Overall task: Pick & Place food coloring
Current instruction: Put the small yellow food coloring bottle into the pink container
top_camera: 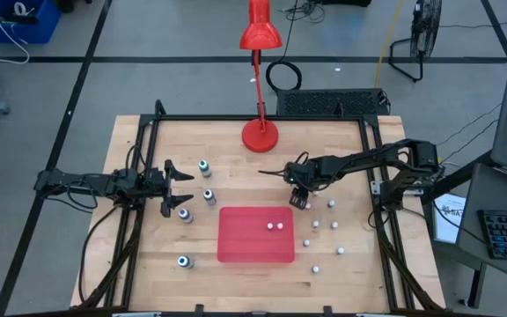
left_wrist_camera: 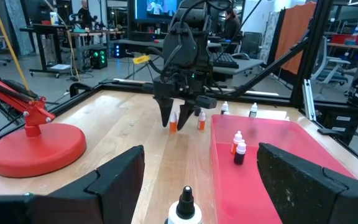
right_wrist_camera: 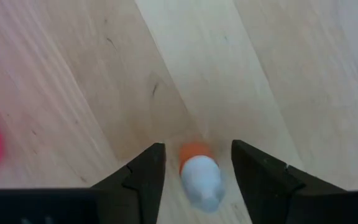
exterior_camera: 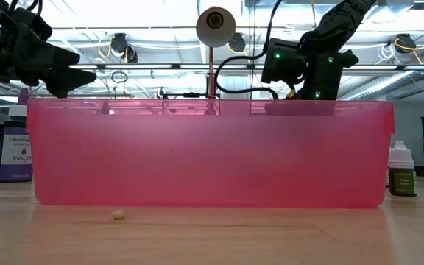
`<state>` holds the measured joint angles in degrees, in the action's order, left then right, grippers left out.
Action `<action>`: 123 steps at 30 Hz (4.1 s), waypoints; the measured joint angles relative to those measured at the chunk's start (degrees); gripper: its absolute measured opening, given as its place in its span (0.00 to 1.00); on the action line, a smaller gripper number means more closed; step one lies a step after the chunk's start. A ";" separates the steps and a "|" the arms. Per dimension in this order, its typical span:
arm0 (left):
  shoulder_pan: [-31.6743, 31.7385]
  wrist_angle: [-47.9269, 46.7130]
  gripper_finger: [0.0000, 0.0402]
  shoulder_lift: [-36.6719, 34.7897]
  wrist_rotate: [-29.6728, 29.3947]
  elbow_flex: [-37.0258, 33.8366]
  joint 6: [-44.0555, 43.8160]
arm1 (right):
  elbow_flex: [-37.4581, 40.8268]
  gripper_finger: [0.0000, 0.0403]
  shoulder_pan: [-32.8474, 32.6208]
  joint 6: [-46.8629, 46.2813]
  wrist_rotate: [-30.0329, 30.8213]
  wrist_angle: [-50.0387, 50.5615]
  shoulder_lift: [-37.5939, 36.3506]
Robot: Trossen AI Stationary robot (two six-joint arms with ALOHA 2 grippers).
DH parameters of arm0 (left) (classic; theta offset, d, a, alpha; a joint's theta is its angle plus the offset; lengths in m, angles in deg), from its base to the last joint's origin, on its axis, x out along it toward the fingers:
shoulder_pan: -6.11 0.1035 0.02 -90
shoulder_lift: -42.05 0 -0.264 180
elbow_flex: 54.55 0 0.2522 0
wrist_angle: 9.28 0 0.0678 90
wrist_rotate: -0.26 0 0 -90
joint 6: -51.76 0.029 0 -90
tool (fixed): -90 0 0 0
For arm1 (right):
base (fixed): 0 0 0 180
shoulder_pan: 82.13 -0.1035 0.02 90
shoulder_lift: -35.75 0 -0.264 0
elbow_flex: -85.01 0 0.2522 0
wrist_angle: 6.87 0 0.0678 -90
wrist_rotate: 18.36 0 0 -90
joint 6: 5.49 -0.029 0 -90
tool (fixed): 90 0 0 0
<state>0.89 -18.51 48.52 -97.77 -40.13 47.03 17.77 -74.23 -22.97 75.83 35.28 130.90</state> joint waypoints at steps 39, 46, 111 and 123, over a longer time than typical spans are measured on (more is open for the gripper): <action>0.00 0.01 0.76 -0.01 0.00 0.00 0.00 | -43.01 0.14 -32.31 -1.15 6.89 25.88 18.24; -0.01 0.01 0.76 0.01 0.00 0.00 0.00 | -44.78 0.14 -33.01 0.79 3.00 27.02 25.62; -0.01 -0.01 0.76 0.01 0.00 0.00 -0.02 | -14.15 0.62 -16.67 -14.82 14.21 36.12 -7.98; 0.00 -0.01 0.76 0.01 0.00 0.00 -0.01 | -0.55 0.61 -10.20 -10.13 10.17 23.13 -11.65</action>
<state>0.89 -18.52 48.53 -97.77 -40.13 47.03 17.22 -84.43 -33.10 85.99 58.41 119.25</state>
